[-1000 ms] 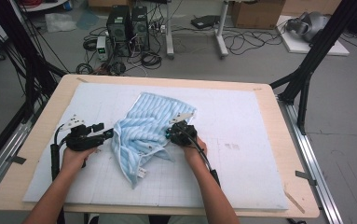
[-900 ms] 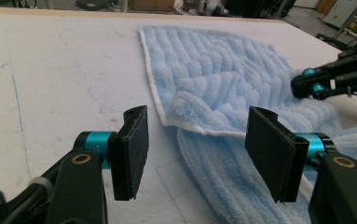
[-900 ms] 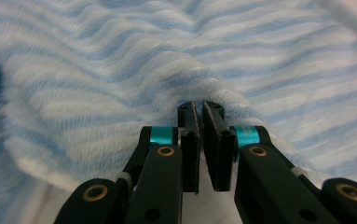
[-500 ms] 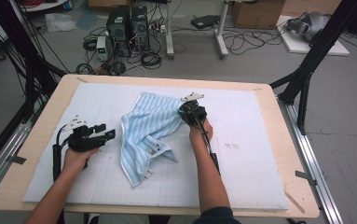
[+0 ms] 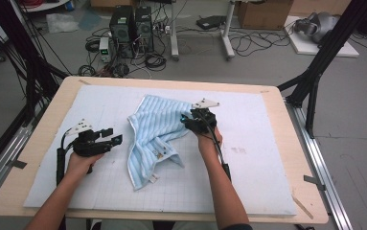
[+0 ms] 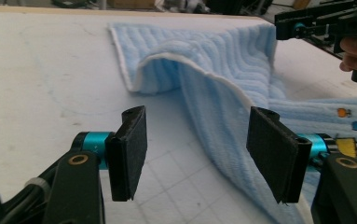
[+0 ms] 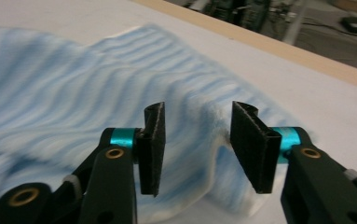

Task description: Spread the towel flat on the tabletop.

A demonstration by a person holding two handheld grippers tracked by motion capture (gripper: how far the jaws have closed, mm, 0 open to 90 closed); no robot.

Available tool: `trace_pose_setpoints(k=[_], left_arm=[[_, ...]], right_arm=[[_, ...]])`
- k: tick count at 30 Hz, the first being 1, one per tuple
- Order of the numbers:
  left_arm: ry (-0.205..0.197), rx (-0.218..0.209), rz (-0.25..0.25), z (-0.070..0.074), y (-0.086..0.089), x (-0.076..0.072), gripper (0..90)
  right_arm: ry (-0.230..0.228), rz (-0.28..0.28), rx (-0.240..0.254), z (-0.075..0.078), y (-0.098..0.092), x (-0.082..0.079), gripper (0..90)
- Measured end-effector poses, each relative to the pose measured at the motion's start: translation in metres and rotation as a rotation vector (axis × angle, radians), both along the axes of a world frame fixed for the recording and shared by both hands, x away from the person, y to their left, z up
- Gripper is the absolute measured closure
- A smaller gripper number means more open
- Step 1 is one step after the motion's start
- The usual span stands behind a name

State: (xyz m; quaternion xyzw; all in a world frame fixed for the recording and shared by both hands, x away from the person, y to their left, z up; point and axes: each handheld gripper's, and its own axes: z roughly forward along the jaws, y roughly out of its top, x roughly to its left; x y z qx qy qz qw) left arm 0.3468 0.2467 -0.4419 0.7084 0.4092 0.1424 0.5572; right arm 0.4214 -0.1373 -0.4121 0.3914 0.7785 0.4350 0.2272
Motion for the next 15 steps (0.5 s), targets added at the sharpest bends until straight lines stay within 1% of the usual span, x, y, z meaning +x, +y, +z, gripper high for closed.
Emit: trace_pose_setpoints(k=[1, 3, 5, 7, 8, 9, 10, 11, 12, 13, 14, 15], left_arm=[[0.001, 0.004, -0.014, 0.001, -0.003, 0.000, 38.0], [0.005, 0.007, -0.031, 0.002, -0.009, 0.000, 37.6], [0.006, 0.012, -0.050, 0.004, -0.015, 0.001, 37.1], [0.017, 0.018, -0.078, 0.004, -0.024, 0.002, 37.6], [0.021, 0.029, -0.089, 0.003, -0.029, 0.003, 38.1], [0.031, 0.052, -0.105, 0.002, -0.034, 0.004, 38.1], [0.040, 0.081, -0.113, 0.000, -0.040, 0.004, 37.9], [0.042, 0.125, -0.117, -0.001, -0.047, 0.005, 37.4], [0.040, 0.159, -0.112, -0.002, -0.051, 0.005, 38.2], [0.045, 0.215, -0.103, -0.004, -0.056, 0.005, 40.7], [0.042, 0.274, -0.098, -0.005, -0.058, 0.005, 49.2], [0.035, 0.312, -0.097, -0.006, -0.059, 0.004, 62.0]], right_arm=[[0.002, 0.012, -0.001, 0.000, -0.001, -0.004, 53.2], [-0.003, 0.035, -0.020, -0.001, -0.002, -0.016, 52.2], [0.000, 0.057, -0.012, -0.003, -0.004, -0.026, 50.6], [-0.001, 0.071, -0.014, -0.006, -0.005, -0.035, 49.7], [0.026, 0.078, -0.024, -0.007, -0.006, -0.039, 46.4], [0.035, 0.083, -0.030, -0.008, -0.006, -0.042, 45.8], [0.027, 0.087, -0.022, -0.008, -0.007, -0.046, 45.9], [0.026, 0.090, -0.016, -0.009, -0.008, -0.050, 45.4], [0.028, 0.094, -0.017, -0.010, -0.008, -0.054, 44.5], [0.029, 0.096, -0.020, -0.010, -0.009, -0.056, 44.3], [0.027, 0.095, -0.019, -0.012, -0.009, -0.059, 44.0], [0.033, 0.098, -0.014, -0.013, -0.010, -0.062, 44.0]])
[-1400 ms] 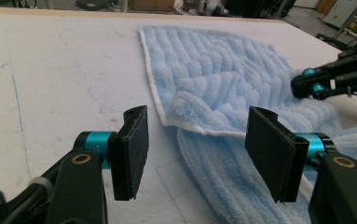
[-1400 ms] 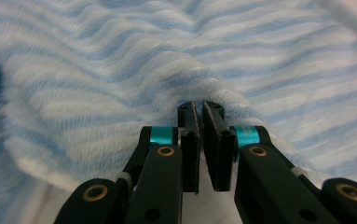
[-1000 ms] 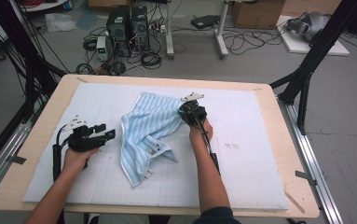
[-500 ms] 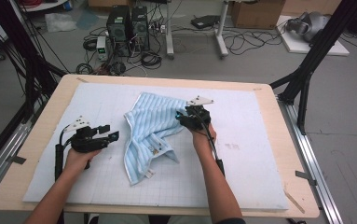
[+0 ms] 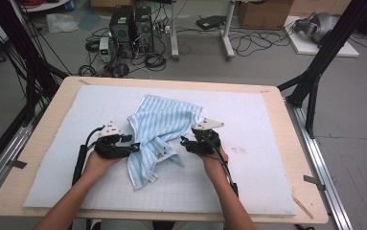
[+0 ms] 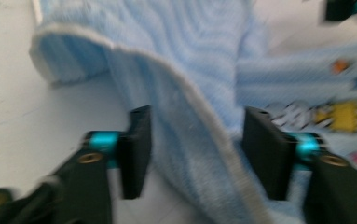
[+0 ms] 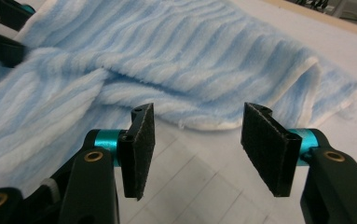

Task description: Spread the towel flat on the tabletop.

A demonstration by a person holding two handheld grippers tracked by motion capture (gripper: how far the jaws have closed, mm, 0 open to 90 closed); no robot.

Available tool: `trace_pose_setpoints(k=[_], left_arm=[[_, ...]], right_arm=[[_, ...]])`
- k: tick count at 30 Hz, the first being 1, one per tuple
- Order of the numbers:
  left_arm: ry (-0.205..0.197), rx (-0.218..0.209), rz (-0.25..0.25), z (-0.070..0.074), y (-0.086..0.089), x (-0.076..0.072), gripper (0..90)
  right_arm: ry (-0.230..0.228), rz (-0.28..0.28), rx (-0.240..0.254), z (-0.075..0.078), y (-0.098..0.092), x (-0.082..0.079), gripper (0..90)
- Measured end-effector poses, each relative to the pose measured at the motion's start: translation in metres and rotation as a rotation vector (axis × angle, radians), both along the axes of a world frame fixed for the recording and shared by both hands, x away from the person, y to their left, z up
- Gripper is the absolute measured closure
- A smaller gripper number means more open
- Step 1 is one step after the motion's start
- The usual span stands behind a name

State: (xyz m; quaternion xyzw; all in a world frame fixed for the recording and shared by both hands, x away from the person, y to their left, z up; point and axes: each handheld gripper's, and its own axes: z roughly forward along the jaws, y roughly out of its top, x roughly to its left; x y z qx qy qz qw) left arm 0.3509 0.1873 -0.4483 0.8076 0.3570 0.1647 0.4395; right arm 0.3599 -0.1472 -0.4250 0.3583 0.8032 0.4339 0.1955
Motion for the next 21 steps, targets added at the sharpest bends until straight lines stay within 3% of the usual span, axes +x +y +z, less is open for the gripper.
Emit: trace_pose_setpoints(k=[1, 3, 5, 12, 15, 17, 19, 21], left_arm=[[-0.002, 0.010, 0.011, 0.000, 0.001, 0.000, 74.4], [-0.019, 0.009, 0.036, 0.002, 0.006, 0.000, 82.8], [-0.031, -0.040, 0.084, 0.006, 0.019, 0.000, 83.6], [-0.027, -0.132, 0.212, 0.009, 0.059, 0.004, 83.8], [-0.023, -0.141, 0.217, 0.008, 0.063, 0.004, 83.8], [-0.022, -0.141, 0.213, 0.008, 0.062, 0.004, 83.7], [-0.020, -0.141, 0.209, 0.008, 0.061, 0.004, 83.6], [-0.018, -0.141, 0.207, 0.008, 0.061, 0.004, 83.4]], right_arm=[[0.002, 0.002, 0.008, -0.001, -0.001, -0.002, 43.9], [0.004, 0.006, 0.015, -0.005, -0.002, -0.006, 44.4], [0.033, 0.018, 0.005, -0.007, -0.001, -0.007, 44.7], [0.075, 0.117, -0.023, -0.014, 0.025, -0.013, 53.7], [0.097, 0.160, -0.037, -0.019, 0.043, -0.016, 53.6], [0.093, 0.186, -0.092, -0.023, 0.055, -0.018, 55.2], [0.087, 0.196, -0.103, -0.024, 0.060, -0.020, 65.2], [0.117, 0.220, -0.091, -0.023, 0.059, -0.021, 79.2]])
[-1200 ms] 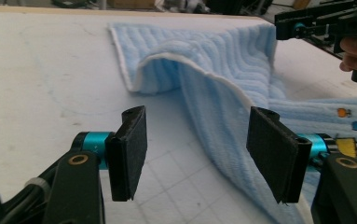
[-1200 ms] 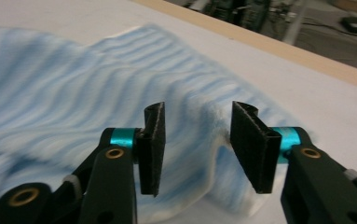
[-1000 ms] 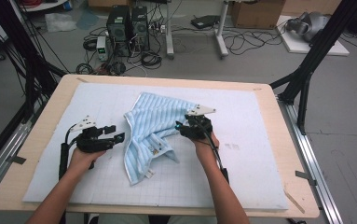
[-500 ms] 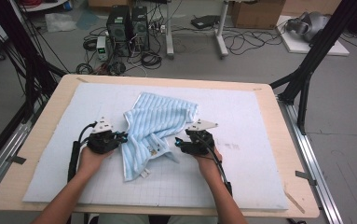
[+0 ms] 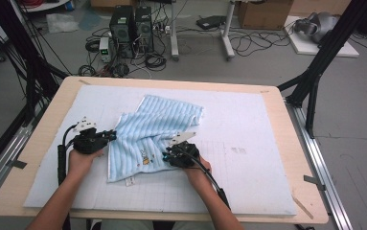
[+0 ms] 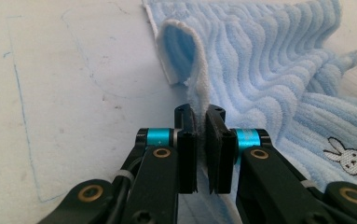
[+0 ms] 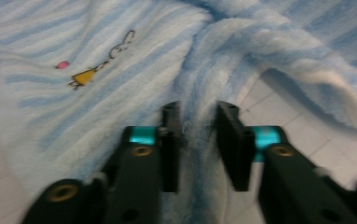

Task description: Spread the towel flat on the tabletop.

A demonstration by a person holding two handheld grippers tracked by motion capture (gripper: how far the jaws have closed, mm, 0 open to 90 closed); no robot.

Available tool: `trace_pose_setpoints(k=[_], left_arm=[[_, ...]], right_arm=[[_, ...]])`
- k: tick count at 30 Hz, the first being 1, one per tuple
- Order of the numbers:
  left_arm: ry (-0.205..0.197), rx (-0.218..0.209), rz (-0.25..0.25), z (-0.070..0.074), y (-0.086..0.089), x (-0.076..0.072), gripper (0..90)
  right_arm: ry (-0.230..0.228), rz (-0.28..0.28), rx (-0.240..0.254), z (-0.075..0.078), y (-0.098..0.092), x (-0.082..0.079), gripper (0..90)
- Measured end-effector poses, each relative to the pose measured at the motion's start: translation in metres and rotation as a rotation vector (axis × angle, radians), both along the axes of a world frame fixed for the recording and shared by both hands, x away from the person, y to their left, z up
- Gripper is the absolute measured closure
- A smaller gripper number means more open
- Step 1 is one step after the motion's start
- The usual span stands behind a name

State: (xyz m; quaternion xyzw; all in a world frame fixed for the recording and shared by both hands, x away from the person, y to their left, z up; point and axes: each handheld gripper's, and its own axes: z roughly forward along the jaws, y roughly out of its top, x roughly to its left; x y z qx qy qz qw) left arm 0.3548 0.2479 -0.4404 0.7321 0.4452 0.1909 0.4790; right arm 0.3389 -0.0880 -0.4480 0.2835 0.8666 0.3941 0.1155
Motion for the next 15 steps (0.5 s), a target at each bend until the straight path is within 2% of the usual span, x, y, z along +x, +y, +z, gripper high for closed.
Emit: trace_pose_setpoints(k=[2, 5, 11, 13, 15], left_arm=[[0.001, -0.003, -0.005, 0.000, 0.000, 0.000, 83.3], [0.008, -0.007, -0.014, 0.000, -0.001, -0.001, 83.3], [0.011, 0.000, -0.060, -0.003, -0.013, -0.003, 83.4], [0.027, 0.012, -0.080, -0.005, -0.017, -0.004, 83.4], [0.043, 0.004, -0.093, -0.005, -0.020, -0.005, 82.8]], right_arm=[[-0.001, 0.018, -0.015, 0.002, -0.001, -0.001, 84.3], [-0.006, 0.021, -0.049, 0.005, -0.006, -0.006, 84.8], [0.007, -0.023, -0.062, 0.008, -0.038, -0.015, 84.7], [0.011, -0.035, -0.076, 0.010, -0.049, -0.020, 84.8], [0.021, -0.043, -0.084, 0.010, -0.060, -0.027, 84.9]])
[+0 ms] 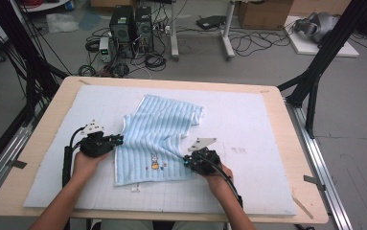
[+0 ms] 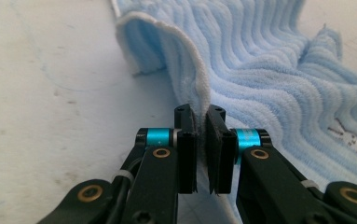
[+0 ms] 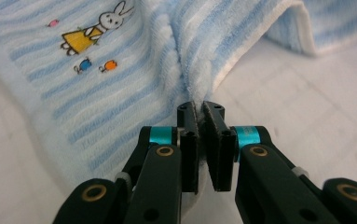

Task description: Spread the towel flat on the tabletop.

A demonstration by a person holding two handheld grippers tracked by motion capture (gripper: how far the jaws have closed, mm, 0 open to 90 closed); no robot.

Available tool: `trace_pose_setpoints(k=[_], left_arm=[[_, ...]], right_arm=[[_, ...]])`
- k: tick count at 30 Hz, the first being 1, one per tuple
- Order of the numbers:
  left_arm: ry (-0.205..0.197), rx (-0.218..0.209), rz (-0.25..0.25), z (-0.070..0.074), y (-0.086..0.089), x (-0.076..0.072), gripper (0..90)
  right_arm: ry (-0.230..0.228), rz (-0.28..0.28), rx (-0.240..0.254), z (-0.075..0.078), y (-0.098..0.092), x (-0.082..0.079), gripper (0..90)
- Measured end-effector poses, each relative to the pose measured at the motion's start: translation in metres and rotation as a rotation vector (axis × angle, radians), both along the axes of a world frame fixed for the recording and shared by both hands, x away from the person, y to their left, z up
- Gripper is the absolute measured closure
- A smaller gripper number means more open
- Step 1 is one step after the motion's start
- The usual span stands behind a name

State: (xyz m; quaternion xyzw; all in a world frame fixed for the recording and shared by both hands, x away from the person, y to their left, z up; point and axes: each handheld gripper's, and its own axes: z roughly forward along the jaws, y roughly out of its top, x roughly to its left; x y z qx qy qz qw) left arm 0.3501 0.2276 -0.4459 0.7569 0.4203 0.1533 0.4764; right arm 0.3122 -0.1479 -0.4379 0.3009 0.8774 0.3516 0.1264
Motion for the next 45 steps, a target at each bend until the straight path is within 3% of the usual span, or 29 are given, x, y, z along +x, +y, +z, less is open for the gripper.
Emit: trace_pose_setpoints(k=[8, 10, 12, 14, 16, 19, 23, 27, 30, 31, 33, 34, 36, 38, 40, 44, 45], left_arm=[[0.061, 0.017, -0.092, -0.003, -0.015, -0.005, 78.8], [0.058, 0.021, -0.064, -0.002, -0.015, -0.005, 68.0], [0.053, 0.001, -0.005, 0.000, -0.011, -0.004, 53.3], [0.051, -0.031, 0.038, 0.001, -0.004, -0.003, 47.4], [0.045, -0.042, 0.057, 0.002, 0.000, -0.003, 46.2], [0.025, -0.055, 0.064, 0.002, 0.002, -0.002, 45.5], [0.007, -0.050, 0.048, 0.002, 0.000, -0.003, 44.8], [0.002, -0.052, 0.045, 0.001, -0.001, -0.002, 44.7], [-0.001, -0.051, 0.048, 0.000, 0.000, -0.002, 44.5], [-0.001, -0.054, 0.049, 0.000, 0.000, -0.002, 44.4], [-0.004, -0.050, 0.048, 0.001, 0.000, -0.002, 44.5], [-0.003, -0.052, 0.049, 0.000, 0.000, -0.002, 44.6], [0.002, -0.049, 0.050, 0.000, -0.001, -0.002, 44.6], [0.004, -0.042, 0.043, -0.001, -0.002, -0.001, 44.7], [0.003, -0.038, 0.039, -0.001, -0.003, -0.002, 44.7], [0.003, -0.045, 0.027, -0.001, -0.005, -0.003, 44.7], [0.001, -0.048, 0.022, -0.001, -0.006, -0.003, 44.7]], right_arm=[[0.053, -0.040, -0.004, 0.001, -0.040, -0.033, 85.0], [0.069, -0.050, 0.010, 0.002, -0.046, -0.039, 84.4], [0.067, -0.062, 0.044, 0.003, -0.050, -0.042, 74.5], [0.036, -0.096, 0.092, 0.006, -0.053, -0.039, 63.7], [-0.002, -0.137, 0.137, 0.010, -0.055, -0.031, 53.2], [-0.059, -0.185, 0.160, 0.013, -0.052, -0.010, 48.2], [-0.071, -0.202, 0.167, 0.011, -0.038, 0.026, 52.5], [-0.059, -0.190, 0.123, 0.004, -0.013, 0.054, 56.4], [-0.069, -0.181, 0.054, -0.002, 0.001, 0.069, 58.8], [-0.064, -0.182, 0.014, -0.005, 0.005, 0.076, 62.3], [-0.054, -0.155, 0.002, -0.006, 0.008, 0.083, 76.4], [-0.074, -0.144, -0.023, -0.005, 0.009, 0.086, 84.4], [-0.134, -0.160, -0.093, -0.004, 0.012, 0.088, 85.5], [-0.169, -0.218, -0.093, -0.006, 0.008, 0.094, 85.9], [-0.162, -0.281, -0.069, -0.009, 0.000, 0.102, 85.8], [-0.201, -0.413, -0.095, -0.012, -0.012, 0.113, 85.7], [-0.198, -0.439, -0.080, -0.013, -0.016, 0.114, 85.4]])
